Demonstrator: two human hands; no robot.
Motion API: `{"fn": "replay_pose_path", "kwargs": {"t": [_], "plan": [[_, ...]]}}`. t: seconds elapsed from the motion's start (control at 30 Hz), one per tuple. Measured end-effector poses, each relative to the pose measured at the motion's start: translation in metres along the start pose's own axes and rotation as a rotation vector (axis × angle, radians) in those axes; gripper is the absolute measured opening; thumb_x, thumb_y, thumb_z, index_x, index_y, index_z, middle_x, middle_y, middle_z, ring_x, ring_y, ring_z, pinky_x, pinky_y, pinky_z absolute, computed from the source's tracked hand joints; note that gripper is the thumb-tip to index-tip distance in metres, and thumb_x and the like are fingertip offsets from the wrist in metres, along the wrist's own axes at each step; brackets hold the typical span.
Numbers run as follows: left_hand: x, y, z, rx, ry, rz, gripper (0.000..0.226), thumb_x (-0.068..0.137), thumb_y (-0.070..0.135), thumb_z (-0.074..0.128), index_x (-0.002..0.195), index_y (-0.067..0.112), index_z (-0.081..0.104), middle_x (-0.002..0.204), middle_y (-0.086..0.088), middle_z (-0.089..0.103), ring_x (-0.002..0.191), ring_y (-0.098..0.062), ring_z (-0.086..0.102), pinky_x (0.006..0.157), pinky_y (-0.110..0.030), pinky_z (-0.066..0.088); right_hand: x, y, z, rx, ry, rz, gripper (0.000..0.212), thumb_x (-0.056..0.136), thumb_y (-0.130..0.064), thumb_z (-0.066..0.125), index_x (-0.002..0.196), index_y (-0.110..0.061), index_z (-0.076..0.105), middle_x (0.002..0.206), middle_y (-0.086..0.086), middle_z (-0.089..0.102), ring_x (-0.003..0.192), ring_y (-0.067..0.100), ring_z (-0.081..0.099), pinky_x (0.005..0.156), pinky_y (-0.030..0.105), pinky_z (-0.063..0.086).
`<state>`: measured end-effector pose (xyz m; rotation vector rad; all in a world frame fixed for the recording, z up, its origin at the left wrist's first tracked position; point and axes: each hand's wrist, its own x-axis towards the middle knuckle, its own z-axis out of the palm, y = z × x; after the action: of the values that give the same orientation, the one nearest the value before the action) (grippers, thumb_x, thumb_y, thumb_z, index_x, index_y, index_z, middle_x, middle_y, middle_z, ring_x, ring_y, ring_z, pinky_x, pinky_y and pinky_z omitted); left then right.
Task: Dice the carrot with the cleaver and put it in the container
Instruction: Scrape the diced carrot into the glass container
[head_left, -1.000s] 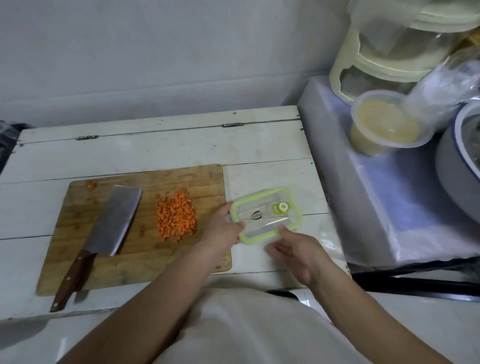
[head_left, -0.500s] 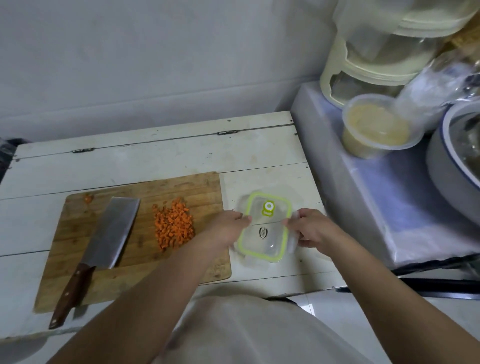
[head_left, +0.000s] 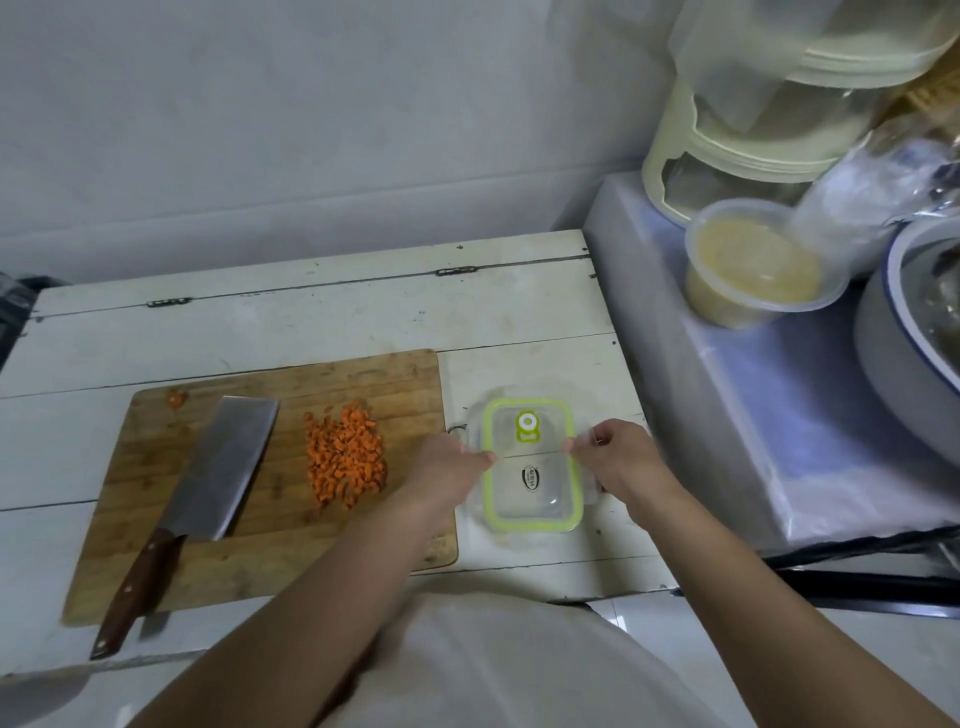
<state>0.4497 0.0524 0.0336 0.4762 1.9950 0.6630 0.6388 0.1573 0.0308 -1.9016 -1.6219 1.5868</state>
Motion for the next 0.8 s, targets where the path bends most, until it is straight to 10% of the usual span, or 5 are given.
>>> {"fn": "replay_pose_path", "kwargs": {"t": [0.43, 0.63, 0.8], "plan": [[-0.016, 0.006, -0.001, -0.281, -0.048, -0.181, 0.021, 0.098, 0.02, 0.068, 0.083, 0.008, 0.058, 0.092, -0.017, 0.068, 0.093, -0.032, 0.068, 0.098, -0.053, 0.056, 0.001, -0.013, 0.007, 0.157, -0.114, 0.04, 0.016, 0.096, -0.023, 0.065, 0.089, -0.01, 0.061, 0.077, 0.006, 0.063, 0.062, 0.019, 0.053, 0.064, 0.03, 0.042], [-0.03, 0.029, -0.002, -0.376, -0.058, -0.206, 0.015, 0.104, 0.02, 0.06, 0.108, 0.007, 0.054, 0.093, -0.009, 0.064, 0.079, -0.026, 0.067, 0.08, -0.045, 0.062, -0.006, -0.024, 0.008, -0.04, -0.031, 0.077, 0.031, 0.099, -0.034, 0.054, 0.081, -0.009, 0.057, 0.081, 0.006, 0.061, 0.065, 0.02, 0.053, 0.058, 0.027, 0.037], [-0.037, 0.042, -0.018, -0.246, -0.116, -0.167, 0.041, 0.106, 0.042, 0.051, 0.137, 0.014, 0.048, 0.105, 0.002, 0.054, 0.099, -0.022, 0.056, 0.102, -0.048, 0.05, -0.007, -0.052, -0.003, 0.158, -0.107, 0.059, 0.022, 0.098, -0.028, 0.055, 0.091, -0.007, 0.057, 0.084, 0.01, 0.072, 0.072, 0.028, 0.067, 0.072, 0.034, 0.057]]}}
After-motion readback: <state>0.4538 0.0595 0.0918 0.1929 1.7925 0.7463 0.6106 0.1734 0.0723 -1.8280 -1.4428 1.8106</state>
